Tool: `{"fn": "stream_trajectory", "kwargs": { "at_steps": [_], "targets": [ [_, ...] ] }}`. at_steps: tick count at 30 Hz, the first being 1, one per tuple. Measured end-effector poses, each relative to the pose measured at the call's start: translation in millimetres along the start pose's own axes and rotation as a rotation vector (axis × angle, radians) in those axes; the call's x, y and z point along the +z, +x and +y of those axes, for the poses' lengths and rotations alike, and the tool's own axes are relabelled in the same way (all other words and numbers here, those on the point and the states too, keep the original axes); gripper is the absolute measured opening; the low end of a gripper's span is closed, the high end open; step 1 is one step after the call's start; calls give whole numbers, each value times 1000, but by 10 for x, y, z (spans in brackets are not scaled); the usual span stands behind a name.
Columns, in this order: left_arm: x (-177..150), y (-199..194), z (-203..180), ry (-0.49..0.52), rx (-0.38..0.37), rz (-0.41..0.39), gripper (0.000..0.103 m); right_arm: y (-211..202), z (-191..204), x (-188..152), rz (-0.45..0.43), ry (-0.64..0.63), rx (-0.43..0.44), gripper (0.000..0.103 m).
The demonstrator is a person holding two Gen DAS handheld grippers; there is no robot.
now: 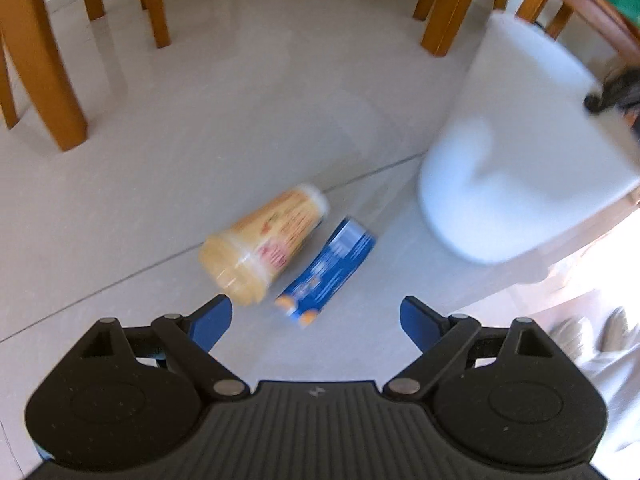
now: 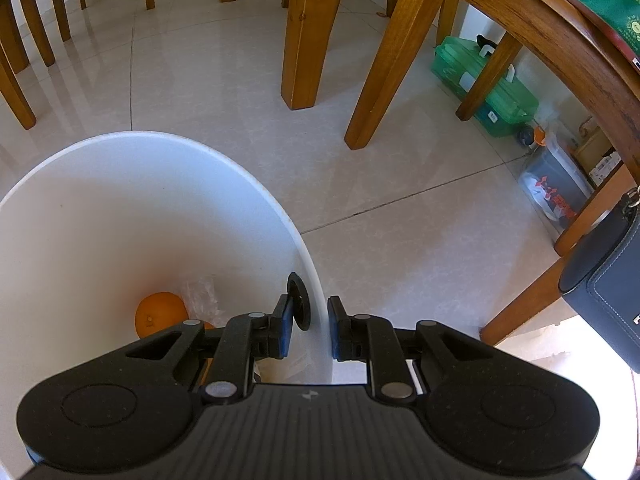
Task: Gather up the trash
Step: 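Grasp the small white plastic cup with the left tool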
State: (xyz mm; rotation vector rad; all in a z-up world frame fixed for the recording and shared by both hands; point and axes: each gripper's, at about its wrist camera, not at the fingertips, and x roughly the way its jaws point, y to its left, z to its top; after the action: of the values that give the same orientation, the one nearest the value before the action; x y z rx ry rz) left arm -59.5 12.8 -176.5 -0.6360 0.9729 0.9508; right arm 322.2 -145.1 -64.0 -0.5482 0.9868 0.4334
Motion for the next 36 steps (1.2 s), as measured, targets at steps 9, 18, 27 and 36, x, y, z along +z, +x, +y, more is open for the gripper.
{"fn": "stream_trajectory", "kwargs": {
  "at_steps": [9,18,27,36],
  "targets": [
    [-579,427,386,-96,112,68,86,-7,18,-8,-1,-5,-5,22],
    [-861,831,590,-179,232,178,85,-15,13,0,-4,-8,-2,22],
    [-880,1085,608,-243,222,238,85,-13,8,7,-3,-5,0,22],
    [-899,1099,520,-254,174,260,55,2,18,22,1,-1,-5,23]
  ]
}}
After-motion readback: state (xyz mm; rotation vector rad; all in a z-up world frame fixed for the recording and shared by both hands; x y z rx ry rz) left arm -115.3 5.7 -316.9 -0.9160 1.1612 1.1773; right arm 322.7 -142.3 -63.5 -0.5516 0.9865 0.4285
